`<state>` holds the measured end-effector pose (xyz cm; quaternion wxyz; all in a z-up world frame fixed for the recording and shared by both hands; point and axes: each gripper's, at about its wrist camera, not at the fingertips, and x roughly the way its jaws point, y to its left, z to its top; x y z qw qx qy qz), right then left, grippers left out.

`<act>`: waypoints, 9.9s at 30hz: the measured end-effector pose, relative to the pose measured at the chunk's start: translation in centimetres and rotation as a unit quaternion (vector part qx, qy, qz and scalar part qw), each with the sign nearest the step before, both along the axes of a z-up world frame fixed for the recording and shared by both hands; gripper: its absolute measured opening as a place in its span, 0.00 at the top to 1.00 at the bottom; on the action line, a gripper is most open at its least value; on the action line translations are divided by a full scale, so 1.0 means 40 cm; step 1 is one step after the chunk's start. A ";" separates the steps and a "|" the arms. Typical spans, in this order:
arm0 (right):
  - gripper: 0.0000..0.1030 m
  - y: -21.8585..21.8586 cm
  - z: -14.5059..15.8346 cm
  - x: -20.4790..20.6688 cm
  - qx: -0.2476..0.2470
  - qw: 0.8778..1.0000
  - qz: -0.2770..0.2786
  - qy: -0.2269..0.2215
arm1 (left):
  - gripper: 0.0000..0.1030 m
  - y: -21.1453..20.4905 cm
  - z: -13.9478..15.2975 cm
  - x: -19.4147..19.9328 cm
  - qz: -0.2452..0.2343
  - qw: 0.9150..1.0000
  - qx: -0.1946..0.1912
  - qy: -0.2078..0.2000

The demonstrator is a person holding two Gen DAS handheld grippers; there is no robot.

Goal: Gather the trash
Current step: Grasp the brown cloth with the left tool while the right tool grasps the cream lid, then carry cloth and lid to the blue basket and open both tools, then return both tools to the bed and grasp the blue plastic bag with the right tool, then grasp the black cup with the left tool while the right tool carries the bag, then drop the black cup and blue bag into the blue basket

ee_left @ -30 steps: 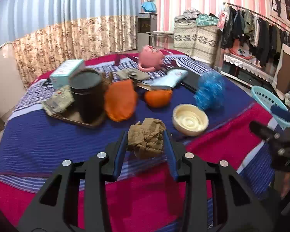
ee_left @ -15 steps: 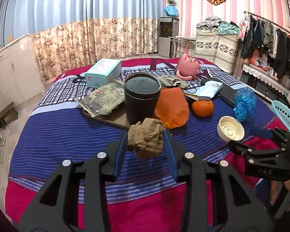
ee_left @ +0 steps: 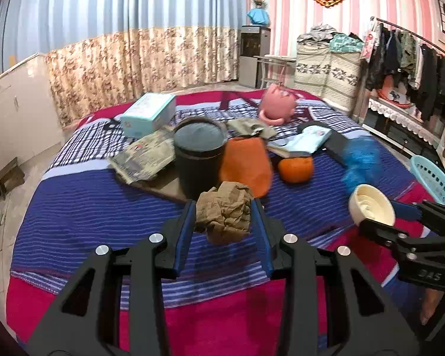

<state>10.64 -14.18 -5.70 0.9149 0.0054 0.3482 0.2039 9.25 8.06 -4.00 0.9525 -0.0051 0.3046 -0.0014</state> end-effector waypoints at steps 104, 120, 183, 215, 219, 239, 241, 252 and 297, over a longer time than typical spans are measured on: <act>0.16 -0.649 0.132 0.036 -0.013 0.948 -0.305 -0.088 | 0.05 -0.572 0.136 0.143 -0.108 0.990 0.015 -0.087; 0.08 -0.326 0.155 0.029 -0.055 0.976 -0.178 -0.115 | 0.05 -0.219 0.125 0.040 -0.025 0.997 0.027 -0.068; 0.80 -0.158 0.078 0.154 -0.045 0.996 -0.058 -0.043 | 0.43 0.030 -0.024 0.254 0.079 0.996 0.042 0.008; 0.80 -0.735 0.158 0.003 -0.021 0.951 -0.294 -0.095 | 0.45 -0.433 0.167 0.178 -0.076 0.994 0.023 -0.081; 0.80 -0.798 0.145 -0.008 -0.026 0.941 -0.326 -0.088 | 0.45 -0.541 0.161 0.170 -0.113 0.990 0.016 -0.080; 0.80 -0.974 0.082 -0.016 -0.036 0.918 -0.391 -0.049 | 0.45 -0.957 0.099 0.187 -0.253 0.966 0.002 -0.045; 0.80 -0.989 0.075 -0.015 -0.034 0.917 -0.394 -0.045 | 0.45 -0.986 0.089 0.190 -0.267 0.963 -0.007 -0.040; 0.80 -1.013 0.047 -0.009 -0.022 0.914 -0.404 -0.032 | 0.45 -1.172 0.005 0.239 -0.308 0.951 0.022 -0.023; 0.08 -0.823 0.088 0.063 -0.077 0.926 -0.366 -0.056 | 0.06 -0.703 0.095 0.245 -0.136 0.989 0.016 -0.058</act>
